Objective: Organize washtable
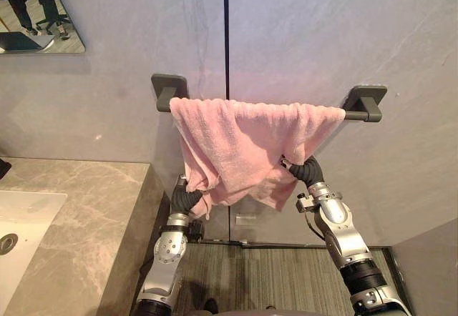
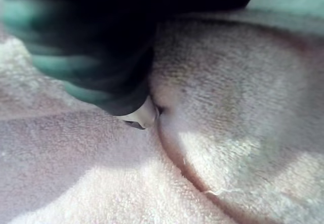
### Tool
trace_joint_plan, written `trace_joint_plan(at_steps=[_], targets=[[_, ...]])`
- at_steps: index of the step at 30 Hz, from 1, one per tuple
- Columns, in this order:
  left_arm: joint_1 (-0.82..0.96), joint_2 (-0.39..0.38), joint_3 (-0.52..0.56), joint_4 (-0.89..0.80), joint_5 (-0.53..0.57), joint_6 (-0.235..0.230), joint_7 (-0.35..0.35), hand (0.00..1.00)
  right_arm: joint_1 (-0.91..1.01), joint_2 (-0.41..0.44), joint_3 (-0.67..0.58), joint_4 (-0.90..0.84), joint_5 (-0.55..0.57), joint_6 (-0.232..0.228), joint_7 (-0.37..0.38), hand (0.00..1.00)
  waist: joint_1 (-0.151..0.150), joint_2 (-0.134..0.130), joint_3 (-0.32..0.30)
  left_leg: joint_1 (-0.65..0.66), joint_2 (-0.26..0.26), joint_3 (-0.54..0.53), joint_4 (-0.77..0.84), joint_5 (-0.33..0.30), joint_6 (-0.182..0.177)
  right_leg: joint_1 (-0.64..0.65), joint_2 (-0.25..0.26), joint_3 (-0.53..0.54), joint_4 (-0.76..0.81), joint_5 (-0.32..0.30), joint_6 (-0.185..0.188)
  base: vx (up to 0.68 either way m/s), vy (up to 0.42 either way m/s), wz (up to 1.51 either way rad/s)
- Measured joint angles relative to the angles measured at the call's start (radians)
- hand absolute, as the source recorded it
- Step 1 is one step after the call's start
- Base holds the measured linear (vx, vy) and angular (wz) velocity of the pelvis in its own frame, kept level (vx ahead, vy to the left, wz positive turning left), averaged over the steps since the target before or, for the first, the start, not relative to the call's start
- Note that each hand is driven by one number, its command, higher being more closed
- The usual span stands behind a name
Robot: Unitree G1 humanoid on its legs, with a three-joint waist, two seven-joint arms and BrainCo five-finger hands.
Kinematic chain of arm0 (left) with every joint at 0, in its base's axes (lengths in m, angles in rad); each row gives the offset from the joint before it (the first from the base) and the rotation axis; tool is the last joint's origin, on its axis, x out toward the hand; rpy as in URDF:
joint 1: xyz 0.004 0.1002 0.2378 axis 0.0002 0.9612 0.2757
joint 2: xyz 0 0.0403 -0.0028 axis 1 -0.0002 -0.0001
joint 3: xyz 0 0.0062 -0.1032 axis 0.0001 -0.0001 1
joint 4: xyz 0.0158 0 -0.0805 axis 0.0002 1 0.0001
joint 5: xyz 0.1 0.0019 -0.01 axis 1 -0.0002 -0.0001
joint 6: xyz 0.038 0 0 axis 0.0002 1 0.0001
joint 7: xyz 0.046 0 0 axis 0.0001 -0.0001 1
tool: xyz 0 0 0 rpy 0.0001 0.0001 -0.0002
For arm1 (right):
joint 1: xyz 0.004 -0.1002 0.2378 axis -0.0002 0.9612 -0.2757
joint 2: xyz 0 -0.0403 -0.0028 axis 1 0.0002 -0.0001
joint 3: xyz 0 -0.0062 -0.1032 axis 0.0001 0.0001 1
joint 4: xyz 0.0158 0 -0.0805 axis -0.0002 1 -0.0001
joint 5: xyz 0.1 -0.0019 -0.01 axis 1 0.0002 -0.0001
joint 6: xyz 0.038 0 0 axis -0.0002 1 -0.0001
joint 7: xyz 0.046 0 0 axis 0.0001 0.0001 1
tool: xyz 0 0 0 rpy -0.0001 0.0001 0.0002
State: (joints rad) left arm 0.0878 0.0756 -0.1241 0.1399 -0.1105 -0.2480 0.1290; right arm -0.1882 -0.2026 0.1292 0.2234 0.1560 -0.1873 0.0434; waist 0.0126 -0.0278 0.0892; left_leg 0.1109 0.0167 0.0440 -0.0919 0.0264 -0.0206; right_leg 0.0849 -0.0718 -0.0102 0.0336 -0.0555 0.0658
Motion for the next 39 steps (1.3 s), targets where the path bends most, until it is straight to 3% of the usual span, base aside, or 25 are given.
trace_joint_plan(at_steps=[15, 21, 22, 33, 39], targets=[[-0.024, -0.001, 0.011, 0.109, -0.037, 0.0, -0.022, 1.0, -0.027, 0.044, -0.013, 0.082, -0.011, -0.013, -0.001, 1.0, -0.001, 0.017, -0.007, 0.002, -0.005, -0.006, -0.009, 0.002, -0.003, 0.003, 0.003, -0.014, -0.013, 0.001, -0.001, 0.0, 0.0, 0.0], [-0.028, -0.001, 0.022, 0.127, -0.055, 0.0, -0.024, 1.0, -0.03, 0.071, -0.014, 0.104, -0.032, -0.031, -0.001, 1.0, -0.016, 0.019, -0.005, 0.004, -0.005, -0.009, -0.01, 0.002, -0.004, 0.017, 0.003, -0.015, -0.034, 0.007, -0.006, 0.0, -0.009, 0.02], [-0.027, -0.001, 0.025, 0.127, -0.056, 0.0, -0.024, 0.0, -0.035, 0.076, -0.014, 0.106, -0.043, -0.032, -0.002, 0.0, -0.022, 0.019, -0.005, 0.003, -0.005, -0.01, -0.01, 0.002, -0.004, 0.017, 0.003, -0.015, -0.035, 0.007, -0.006, 0.0, 0.0, 0.0], [0.002, -0.001, 0.086, 0.15, -0.056, 0.012, -0.02, 0.0, -0.033, 0.097, -0.072, 0.146, -0.054, -0.025, -0.049, 0.0, -0.025, 0.022, 0.002, 0.003, -0.001, 0.001, -0.011, 0.002, -0.004, 0.019, 0.006, -0.012, -0.047, 0.015, -0.006, -0.01, -0.008, -0.01], [0.058, 0.006, 0.122, 0.168, -0.057, 0.047, 0.008, 0.0, 0.017, 0.115, -0.133, 0.145, -0.054, 0.004, -0.104, 0.0, -0.025, 0.01, 0.009, 0.001, 0.001, 0.011, -0.01, 0.001, -0.005, 0.033, 0.005, -0.011, -0.065, 0.021, -0.005, 0.0, -0.006, 0.02]])
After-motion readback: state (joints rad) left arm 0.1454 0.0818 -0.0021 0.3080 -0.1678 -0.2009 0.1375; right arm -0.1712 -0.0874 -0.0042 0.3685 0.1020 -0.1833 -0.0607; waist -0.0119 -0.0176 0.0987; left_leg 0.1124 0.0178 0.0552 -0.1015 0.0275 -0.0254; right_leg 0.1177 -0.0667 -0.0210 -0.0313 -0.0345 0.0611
